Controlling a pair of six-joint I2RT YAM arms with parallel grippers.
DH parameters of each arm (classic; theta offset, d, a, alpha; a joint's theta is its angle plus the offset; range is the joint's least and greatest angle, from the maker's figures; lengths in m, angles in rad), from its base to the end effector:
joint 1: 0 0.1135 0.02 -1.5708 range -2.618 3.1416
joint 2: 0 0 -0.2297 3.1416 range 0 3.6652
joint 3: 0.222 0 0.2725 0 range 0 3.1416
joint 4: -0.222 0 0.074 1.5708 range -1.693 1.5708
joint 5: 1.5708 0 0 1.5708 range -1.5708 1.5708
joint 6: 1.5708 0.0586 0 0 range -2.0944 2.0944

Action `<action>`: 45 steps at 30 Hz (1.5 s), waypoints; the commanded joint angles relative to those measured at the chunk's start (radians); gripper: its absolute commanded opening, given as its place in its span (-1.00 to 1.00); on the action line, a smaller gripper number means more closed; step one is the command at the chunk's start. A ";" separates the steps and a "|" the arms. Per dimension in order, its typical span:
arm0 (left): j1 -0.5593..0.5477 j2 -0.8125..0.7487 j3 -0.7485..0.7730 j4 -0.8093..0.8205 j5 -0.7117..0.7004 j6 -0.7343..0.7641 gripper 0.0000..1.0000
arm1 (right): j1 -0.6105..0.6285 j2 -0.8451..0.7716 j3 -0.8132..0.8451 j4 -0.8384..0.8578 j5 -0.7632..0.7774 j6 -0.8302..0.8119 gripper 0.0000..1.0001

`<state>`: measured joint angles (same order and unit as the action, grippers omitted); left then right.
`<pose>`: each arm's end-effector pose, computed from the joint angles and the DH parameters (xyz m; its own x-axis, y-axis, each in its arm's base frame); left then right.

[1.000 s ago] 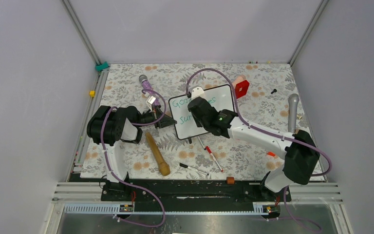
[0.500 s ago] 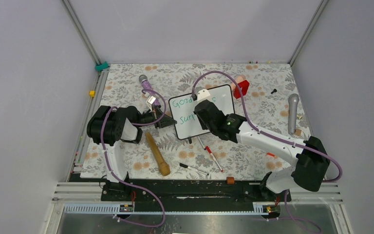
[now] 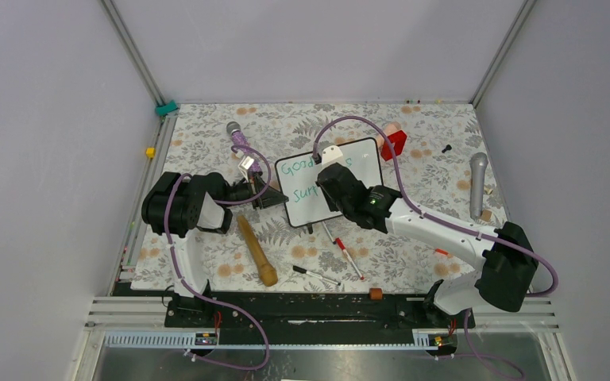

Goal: Write a sentence on the whiteboard

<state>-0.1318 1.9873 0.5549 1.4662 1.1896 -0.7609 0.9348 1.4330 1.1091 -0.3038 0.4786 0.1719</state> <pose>0.2950 -0.0940 0.0718 -0.6436 -0.1735 -0.7454 0.7245 0.1757 -0.6665 0.2365 0.2748 0.2393 -0.4280 -0.3240 -0.8437 -0.4257 0.8957 -0.1280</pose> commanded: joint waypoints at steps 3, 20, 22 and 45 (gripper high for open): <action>-0.005 0.023 0.011 0.011 0.011 0.038 -0.93 | -0.005 -0.012 0.011 0.021 0.034 -0.004 -1.00; -0.005 0.022 0.011 0.011 0.009 0.039 -0.94 | -0.008 0.034 0.042 0.008 -0.018 -0.001 -1.00; -0.005 0.023 0.011 0.011 0.009 0.040 -0.93 | -0.008 0.040 0.045 0.007 -0.023 0.001 -1.00; -0.005 0.024 0.010 0.011 0.007 0.040 -0.94 | -0.008 0.062 0.059 0.013 -0.034 0.001 -1.00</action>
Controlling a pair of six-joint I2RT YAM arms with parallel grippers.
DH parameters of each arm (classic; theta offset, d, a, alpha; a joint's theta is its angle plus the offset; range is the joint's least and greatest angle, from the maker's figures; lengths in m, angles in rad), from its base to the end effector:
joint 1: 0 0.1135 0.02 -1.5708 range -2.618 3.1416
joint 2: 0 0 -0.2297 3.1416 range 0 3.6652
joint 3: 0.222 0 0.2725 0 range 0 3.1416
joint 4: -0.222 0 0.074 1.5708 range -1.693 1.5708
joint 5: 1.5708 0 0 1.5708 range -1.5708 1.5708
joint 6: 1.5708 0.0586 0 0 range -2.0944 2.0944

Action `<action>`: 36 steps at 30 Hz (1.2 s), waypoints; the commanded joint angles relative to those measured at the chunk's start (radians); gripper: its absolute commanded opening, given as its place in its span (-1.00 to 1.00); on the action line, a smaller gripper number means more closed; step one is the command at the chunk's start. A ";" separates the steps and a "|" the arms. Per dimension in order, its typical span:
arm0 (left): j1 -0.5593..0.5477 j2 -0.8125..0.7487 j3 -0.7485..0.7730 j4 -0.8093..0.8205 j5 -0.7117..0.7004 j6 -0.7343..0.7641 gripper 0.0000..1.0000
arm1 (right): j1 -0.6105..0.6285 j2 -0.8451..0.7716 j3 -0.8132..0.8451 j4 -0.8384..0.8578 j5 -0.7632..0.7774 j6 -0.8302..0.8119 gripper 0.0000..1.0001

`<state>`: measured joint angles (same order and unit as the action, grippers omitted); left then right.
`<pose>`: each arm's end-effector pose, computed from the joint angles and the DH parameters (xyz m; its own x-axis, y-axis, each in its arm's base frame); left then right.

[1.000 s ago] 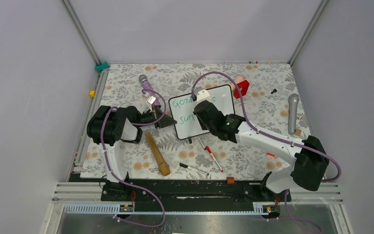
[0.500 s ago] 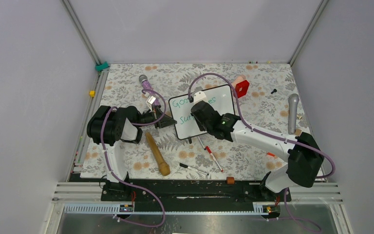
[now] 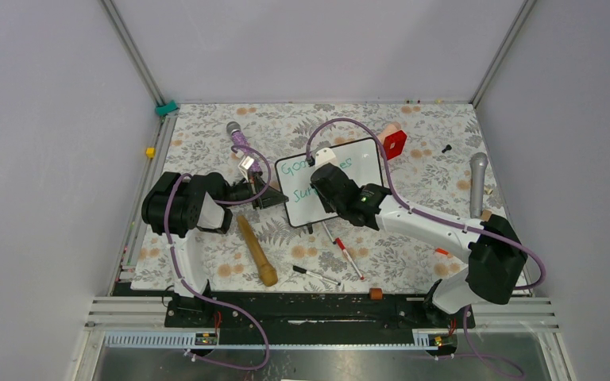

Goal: Write a sentence on the whiteboard

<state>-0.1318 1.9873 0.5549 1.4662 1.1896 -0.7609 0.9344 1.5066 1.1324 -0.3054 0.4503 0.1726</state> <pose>0.2950 -0.0940 0.0718 -0.6436 -0.1735 -0.7454 0.7245 0.1757 -0.6665 0.2423 0.2850 0.2217 -0.4578 -0.3593 -0.8132 -0.4510 0.8821 -0.1359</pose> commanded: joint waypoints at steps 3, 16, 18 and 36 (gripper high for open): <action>-0.005 0.024 0.011 0.011 0.007 0.040 -0.94 | -0.008 -0.015 0.029 0.020 -0.002 -0.002 -1.00; -0.005 0.026 0.011 0.011 0.008 0.041 -0.95 | -0.008 -0.002 0.039 0.018 -0.012 0.000 -1.00; -0.005 0.025 0.011 0.011 0.007 0.041 -0.95 | -0.008 0.005 0.046 0.010 -0.009 -0.002 -1.00; -0.005 0.026 0.012 0.012 0.007 0.041 -0.95 | -0.008 0.049 0.079 -0.016 0.056 -0.003 -1.00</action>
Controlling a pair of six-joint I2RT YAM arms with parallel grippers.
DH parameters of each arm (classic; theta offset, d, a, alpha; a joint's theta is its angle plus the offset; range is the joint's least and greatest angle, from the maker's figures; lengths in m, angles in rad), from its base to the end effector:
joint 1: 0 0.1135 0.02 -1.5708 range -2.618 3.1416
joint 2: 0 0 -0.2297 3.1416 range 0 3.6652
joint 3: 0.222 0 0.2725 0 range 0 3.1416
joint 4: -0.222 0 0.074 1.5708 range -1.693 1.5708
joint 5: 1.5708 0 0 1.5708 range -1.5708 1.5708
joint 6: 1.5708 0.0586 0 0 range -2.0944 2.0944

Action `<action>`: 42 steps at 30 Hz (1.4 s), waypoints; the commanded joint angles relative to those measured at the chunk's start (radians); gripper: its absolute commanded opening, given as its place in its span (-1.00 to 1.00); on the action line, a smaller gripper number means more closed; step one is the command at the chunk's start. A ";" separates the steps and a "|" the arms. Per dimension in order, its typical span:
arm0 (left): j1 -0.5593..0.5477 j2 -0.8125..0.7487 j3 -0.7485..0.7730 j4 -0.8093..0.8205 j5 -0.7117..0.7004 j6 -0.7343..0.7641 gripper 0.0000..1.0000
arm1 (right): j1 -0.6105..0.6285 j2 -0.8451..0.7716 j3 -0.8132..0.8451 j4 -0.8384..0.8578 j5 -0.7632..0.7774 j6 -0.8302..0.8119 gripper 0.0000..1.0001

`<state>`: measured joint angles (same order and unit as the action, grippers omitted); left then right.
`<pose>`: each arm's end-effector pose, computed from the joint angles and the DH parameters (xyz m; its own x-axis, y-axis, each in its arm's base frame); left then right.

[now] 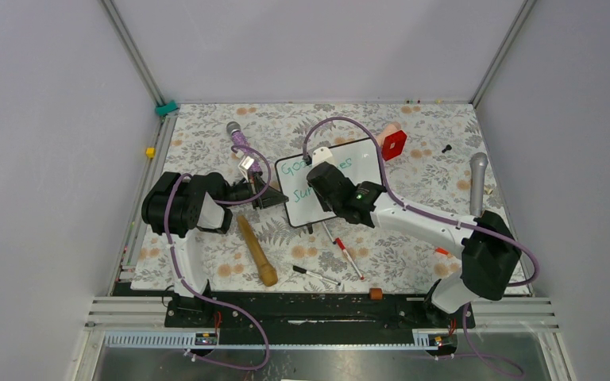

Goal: Write a sentence on the whiteboard

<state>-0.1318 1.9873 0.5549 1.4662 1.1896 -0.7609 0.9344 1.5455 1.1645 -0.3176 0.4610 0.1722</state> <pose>0.2950 -0.0940 0.0718 -0.6436 -0.1735 -0.7454 0.7245 0.1757 -0.6665 0.2469 0.2902 0.2186 -0.4653 -0.3714 -0.8034 -0.4447 0.8829 -0.1507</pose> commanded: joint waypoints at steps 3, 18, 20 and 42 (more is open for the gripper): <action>-0.004 0.026 0.011 0.011 0.007 0.041 -0.94 | -0.008 0.014 0.049 -0.004 0.060 -0.005 -1.00; -0.005 0.025 0.011 0.011 0.007 0.041 -0.95 | -0.008 0.058 0.079 -0.004 0.054 -0.007 -1.00; -0.004 0.025 0.010 0.011 0.007 0.041 -0.95 | -0.008 0.058 0.077 -0.004 0.035 -0.010 -1.00; -0.005 0.025 0.011 0.011 0.007 0.041 -0.95 | -0.012 0.040 0.045 -0.064 0.017 -0.019 -1.00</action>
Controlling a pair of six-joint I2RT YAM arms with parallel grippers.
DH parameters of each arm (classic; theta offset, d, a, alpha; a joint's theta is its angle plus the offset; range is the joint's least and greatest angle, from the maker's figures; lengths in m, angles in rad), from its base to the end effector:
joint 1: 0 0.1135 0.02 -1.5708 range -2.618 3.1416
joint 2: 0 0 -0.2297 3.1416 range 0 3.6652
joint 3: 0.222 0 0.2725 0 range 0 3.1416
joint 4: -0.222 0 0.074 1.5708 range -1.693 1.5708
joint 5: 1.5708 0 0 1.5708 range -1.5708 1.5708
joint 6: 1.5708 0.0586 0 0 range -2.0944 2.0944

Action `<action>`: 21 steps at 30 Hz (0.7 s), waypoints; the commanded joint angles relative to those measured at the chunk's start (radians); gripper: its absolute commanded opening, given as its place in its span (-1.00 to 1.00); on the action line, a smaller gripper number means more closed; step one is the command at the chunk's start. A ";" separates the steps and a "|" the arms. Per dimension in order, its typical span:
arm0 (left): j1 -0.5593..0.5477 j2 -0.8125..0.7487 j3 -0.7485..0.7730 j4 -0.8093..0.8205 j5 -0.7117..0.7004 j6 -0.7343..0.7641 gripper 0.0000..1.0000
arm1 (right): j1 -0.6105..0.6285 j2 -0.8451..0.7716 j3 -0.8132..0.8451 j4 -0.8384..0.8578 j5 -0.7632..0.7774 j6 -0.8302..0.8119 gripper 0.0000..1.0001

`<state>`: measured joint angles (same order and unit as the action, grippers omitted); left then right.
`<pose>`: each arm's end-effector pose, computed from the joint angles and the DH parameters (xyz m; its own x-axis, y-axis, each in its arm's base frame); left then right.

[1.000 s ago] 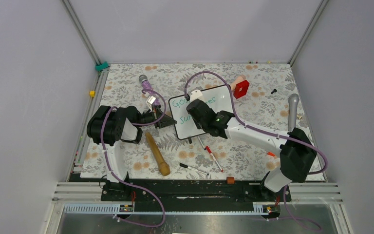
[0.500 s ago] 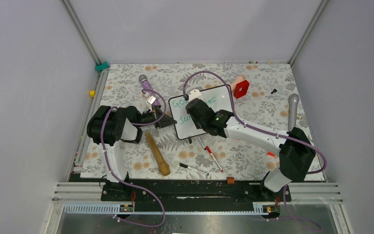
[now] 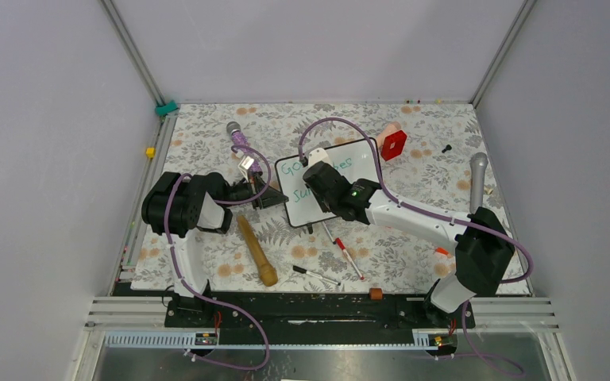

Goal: Write a sentence on the whiteboard

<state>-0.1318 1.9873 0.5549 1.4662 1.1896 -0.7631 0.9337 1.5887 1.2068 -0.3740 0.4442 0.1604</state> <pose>0.2950 -0.0940 0.0718 -0.6452 -0.1738 -0.7440 0.7231 0.1753 -0.6681 0.2496 0.2949 0.2127 -0.4890 -0.4184 -0.7654 -0.4677 0.8664 -0.1748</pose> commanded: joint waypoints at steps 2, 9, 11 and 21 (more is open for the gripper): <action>-0.005 0.025 0.011 0.010 0.007 0.044 -0.95 | -0.015 -0.005 0.005 -0.010 0.043 -0.005 -1.00; -0.005 0.024 0.010 0.010 0.008 0.044 -0.95 | -0.024 0.002 0.028 -0.010 0.055 -0.004 -1.00; -0.005 0.025 0.010 0.011 0.007 0.044 -0.95 | -0.024 0.006 0.036 -0.010 0.054 -0.006 -1.00; -0.005 0.025 0.011 0.011 0.007 0.044 -0.95 | -0.027 0.019 0.067 -0.011 0.057 -0.009 -1.00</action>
<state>-0.1318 1.9873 0.5552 1.4658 1.1896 -0.7631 0.9226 1.5936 1.2247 -0.3859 0.4610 0.1604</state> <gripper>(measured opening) 0.047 0.155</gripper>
